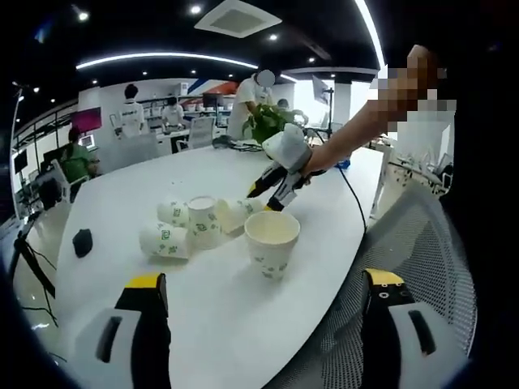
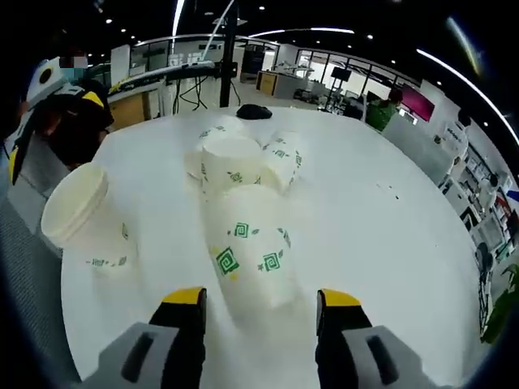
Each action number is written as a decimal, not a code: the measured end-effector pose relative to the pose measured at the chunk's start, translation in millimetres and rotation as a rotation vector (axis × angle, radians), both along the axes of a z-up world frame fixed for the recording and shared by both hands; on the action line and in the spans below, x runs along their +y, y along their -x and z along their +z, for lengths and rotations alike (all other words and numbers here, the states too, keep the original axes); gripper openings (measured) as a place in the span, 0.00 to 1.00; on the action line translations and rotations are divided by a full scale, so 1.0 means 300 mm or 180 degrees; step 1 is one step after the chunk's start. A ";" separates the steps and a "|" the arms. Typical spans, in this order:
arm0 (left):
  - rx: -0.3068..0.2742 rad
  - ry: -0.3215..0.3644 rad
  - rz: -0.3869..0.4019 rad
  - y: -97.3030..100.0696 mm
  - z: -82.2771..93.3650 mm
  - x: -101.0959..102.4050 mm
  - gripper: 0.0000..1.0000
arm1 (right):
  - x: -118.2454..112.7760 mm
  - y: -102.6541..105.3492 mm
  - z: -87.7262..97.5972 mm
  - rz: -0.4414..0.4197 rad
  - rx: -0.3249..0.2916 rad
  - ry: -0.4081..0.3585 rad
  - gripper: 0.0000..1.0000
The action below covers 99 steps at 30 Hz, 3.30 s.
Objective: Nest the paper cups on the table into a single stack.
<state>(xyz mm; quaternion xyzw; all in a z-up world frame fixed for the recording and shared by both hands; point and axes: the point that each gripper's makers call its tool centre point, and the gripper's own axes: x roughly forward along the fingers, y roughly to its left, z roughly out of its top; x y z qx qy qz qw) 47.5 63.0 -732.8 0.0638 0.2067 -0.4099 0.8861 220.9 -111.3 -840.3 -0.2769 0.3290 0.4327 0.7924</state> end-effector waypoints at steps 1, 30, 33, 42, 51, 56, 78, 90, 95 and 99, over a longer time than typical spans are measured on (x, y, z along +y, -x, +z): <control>0.0007 0.0006 0.0002 0.001 -0.001 -0.001 0.98 | 0.001 0.000 -0.001 0.0038 -0.0017 0.0018 0.53; 0.0006 0.0066 -0.0077 -0.028 0.041 -0.024 0.93 | 0.011 0.039 0.028 0.0177 -0.0128 0.0088 0.36; 0.0003 0.0065 -0.0100 -0.027 0.042 -0.032 0.93 | 0.001 0.048 0.033 0.0162 -0.0141 0.0089 0.36; -0.0033 0.0130 -0.0123 -0.031 0.056 -0.048 0.92 | -0.036 0.058 0.056 0.0043 -0.0192 0.0007 0.36; -0.0073 0.0261 -0.0147 -0.047 0.093 -0.064 0.91 | -0.051 0.093 0.108 -0.0078 -0.0263 -0.0152 0.36; -0.0086 0.0250 -0.0185 -0.058 0.102 -0.074 0.88 | -0.053 0.104 0.139 -0.0088 -0.0334 -0.0239 0.36; -0.0024 0.0101 -0.0663 -0.086 0.122 -0.155 0.56 | 0.065 0.265 0.310 0.0096 -0.0571 -0.0643 0.36; -0.0015 0.0015 -0.0956 -0.111 0.130 -0.211 0.43 | 0.108 0.327 0.332 0.0190 -0.0607 -0.0717 0.35; -0.0046 0.0007 -0.1053 -0.129 0.137 -0.234 0.42 | 0.112 0.333 0.355 0.0188 -0.0663 -0.0758 0.35; -0.0050 -0.0022 -0.1098 -0.145 0.133 -0.239 0.42 | 0.105 0.337 0.362 0.0183 -0.0684 -0.0753 0.35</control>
